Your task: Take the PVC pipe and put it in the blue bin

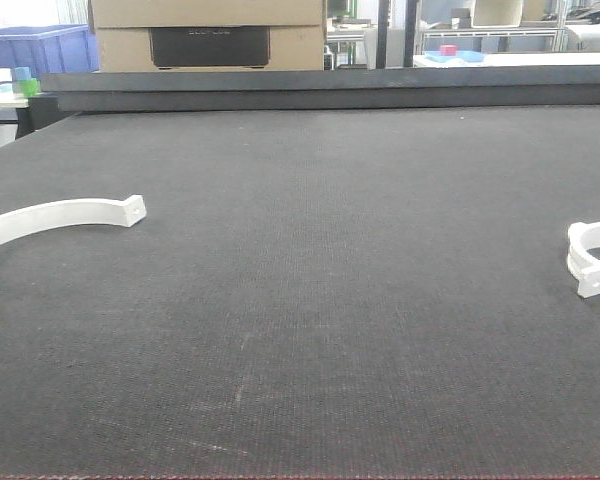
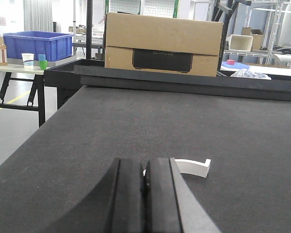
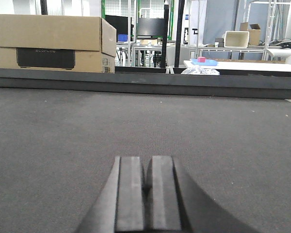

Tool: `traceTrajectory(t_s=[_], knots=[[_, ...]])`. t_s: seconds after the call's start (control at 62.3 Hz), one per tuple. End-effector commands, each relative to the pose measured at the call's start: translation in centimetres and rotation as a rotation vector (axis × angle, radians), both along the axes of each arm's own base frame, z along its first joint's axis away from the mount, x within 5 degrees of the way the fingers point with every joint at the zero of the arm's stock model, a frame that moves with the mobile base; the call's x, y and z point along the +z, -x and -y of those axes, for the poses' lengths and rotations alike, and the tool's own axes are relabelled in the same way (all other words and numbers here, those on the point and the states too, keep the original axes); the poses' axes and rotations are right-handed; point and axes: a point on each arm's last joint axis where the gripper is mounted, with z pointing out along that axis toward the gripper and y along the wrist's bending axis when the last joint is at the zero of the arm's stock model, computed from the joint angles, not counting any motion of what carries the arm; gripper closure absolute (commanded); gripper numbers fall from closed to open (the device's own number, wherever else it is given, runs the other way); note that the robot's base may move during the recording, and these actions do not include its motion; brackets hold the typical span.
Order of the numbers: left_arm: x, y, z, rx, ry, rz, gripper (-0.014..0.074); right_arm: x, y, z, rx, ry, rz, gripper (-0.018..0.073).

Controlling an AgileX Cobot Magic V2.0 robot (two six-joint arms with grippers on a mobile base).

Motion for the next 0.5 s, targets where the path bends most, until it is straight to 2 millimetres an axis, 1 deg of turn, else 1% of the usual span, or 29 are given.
traceTrajectory(t_s=[0.0,0.482], knots=[[0.29,0.07,-0.01,0.001,0.009,0.029,0.0707,0.25,0.05,0.01,0.000,0.003,0.027,0.0721],[0.29,0.07,-0.01,0.001,0.009,0.029,0.0707,0.25,0.05,0.01,0.000,0.003,0.027,0.0721]])
